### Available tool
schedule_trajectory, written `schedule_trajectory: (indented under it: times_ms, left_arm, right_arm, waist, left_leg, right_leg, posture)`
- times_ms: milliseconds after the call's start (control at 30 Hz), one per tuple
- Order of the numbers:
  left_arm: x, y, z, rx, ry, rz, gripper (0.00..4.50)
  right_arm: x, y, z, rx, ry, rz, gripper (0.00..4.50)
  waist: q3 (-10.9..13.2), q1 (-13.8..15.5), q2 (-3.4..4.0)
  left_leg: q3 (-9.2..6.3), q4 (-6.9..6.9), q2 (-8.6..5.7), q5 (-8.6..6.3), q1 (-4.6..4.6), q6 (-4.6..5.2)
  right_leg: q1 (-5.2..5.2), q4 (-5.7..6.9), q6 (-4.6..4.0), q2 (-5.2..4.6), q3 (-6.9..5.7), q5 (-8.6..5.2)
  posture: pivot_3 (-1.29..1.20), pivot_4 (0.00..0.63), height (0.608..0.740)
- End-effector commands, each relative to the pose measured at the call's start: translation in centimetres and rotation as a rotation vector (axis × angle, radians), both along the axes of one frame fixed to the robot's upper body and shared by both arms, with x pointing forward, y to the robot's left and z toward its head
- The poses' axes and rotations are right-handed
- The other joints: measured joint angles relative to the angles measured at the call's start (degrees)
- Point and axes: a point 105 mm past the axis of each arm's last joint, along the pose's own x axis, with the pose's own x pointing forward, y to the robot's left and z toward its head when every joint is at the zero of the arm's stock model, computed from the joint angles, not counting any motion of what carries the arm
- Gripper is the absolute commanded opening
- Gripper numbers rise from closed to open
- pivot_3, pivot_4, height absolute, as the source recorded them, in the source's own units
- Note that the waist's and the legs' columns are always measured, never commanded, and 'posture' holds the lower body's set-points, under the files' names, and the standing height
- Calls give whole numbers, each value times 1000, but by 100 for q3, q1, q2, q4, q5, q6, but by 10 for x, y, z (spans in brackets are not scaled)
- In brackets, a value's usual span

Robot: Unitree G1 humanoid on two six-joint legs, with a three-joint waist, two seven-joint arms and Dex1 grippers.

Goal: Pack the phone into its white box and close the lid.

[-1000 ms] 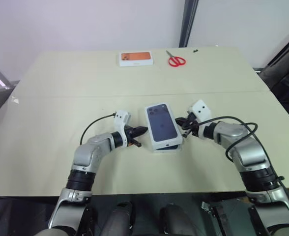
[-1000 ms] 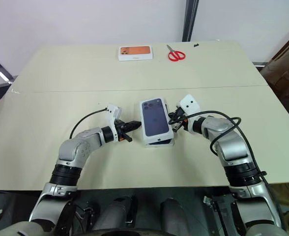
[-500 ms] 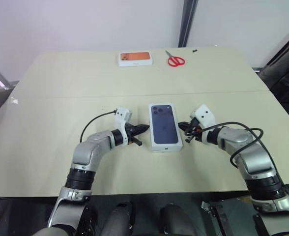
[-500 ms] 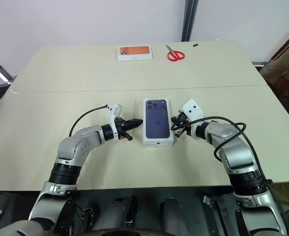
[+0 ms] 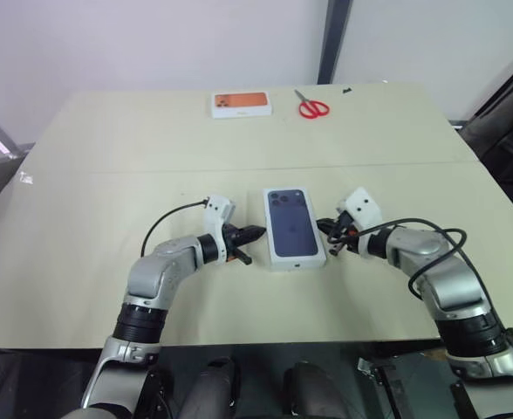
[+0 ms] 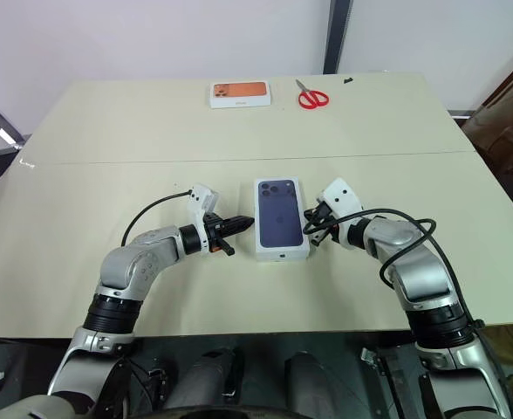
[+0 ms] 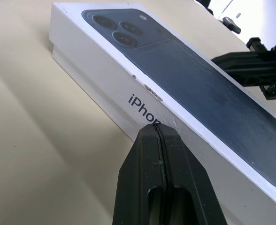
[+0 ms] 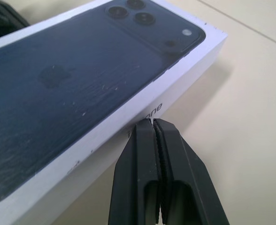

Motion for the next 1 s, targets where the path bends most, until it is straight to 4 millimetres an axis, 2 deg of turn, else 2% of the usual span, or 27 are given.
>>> schedule_trajectory:
  times_ms: [33, 200, 300, 433, 500, 633, 767, 833, 900, 1000]
  left_arm:
    - [-4, -6, 12, -18, -42, -36, 0]
    - [-5, 0, 8, -1, -38, -35, 0]
    - [2, 13, 10, 11, -47, 8, 0]
    - [13, 24, 22, -15, -65, 46, 0]
    - [17, 24, 31, -58, -69, 57, 0]
    - [25, 17, 43, -132, -64, 66, 0]
    - [29, -6, 42, -93, -79, 24, 0]
    - [27, -15, 37, -68, -76, -9, 0]
    - [24, -23, 30, -40, -76, -39, 0]
    - [22, -26, 13, 36, -53, -49, 0]
  right_arm:
    - [-5, 7, 9, -25, -45, 53, 85]
    - [-4, 2, 6, -58, -51, 46, 85]
    - [-4, -3, 5, -81, -53, 41, 85]
    - [4, -18, 12, -100, -90, -12, 85]
    - [12, -22, 25, -67, -124, -48, 85]
    - [21, -16, 43, 5, -168, -53, 85]
    - [15, 10, 53, 134, -125, 47, 85]
    - [6, 20, 49, 139, -86, 114, 85]
    - [-6, 28, 33, 89, -20, 186, 85]
    - [-16, 25, 4, -18, 67, 207, 85]
  waist:
    - [0, 1, 0]
    - [0, -1, 0]
    - [0, -1, 0]
    - [0, 3, 0]
    - [0, 7, -1]
    - [0, 0, -1]
    - [0, -4, -2]
    - [1, -1, -2]
    - [0, 2, -2]
    - [1, 4, -3]
  left_leg:
    - [0, 0, 0, 0, 0, 0]
    - [0, 0, 0, 0, 0, -1]
    - [0, 0, 0, 0, 0, -1]
    - [0, 0, 0, 0, 0, 0]
    - [-1, 1, 0, 0, 0, 0]
    - [0, 1, 0, 1, 0, -2]
    - [0, 1, 1, 2, 0, -3]
    - [0, 2, 0, 2, 0, -3]
    - [1, 2, 0, 2, -1, -3]
    - [0, 2, 0, 1, 0, -2]
  right_leg:
    - [0, 0, 0, 0, 0, 0]
    - [0, 0, 0, 0, 0, 0]
    - [-1, 0, 0, 0, 0, 0]
    - [0, 0, 0, 0, 0, 0]
    - [1, 0, 0, 0, -1, 0]
    - [0, 0, 0, 0, -1, 0]
    - [1, 0, 0, 2, -2, 0]
    - [1, 0, 0, 2, -1, 0]
    - [1, 0, 0, 1, -1, 0]
    - [2, 0, 0, 1, -2, 0]
  posture:
    - [0, 150, 734]
    - [0, 150, 734]
    - [0, 150, 734]
    - [0, 150, 734]
    - [0, 150, 734]
    - [0, 150, 734]
    - [0, 150, 734]
    - [0, 150, 734]
    - [0, 150, 734]
    - [0, 150, 734]
